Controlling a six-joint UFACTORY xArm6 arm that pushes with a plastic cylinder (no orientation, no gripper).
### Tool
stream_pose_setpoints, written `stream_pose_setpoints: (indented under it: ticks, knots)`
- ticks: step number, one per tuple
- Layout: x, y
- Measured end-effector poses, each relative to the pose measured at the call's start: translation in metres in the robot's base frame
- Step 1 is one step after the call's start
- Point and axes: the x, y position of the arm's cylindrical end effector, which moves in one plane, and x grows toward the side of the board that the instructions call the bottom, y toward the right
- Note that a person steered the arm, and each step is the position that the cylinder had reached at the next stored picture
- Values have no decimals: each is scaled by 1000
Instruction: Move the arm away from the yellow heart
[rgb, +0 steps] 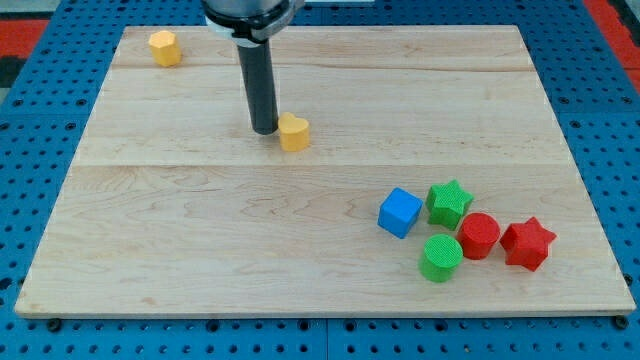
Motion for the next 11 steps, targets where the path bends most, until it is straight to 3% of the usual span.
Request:
stream_pose_setpoints:
  ticks: [2, 4, 5, 8, 9, 10, 11]
  knots:
    - [2, 74]
    - [65, 125]
    - [2, 72]
    - [-79, -195]
    - [-128, -237]
    - [-151, -184]
    - [-134, -97]
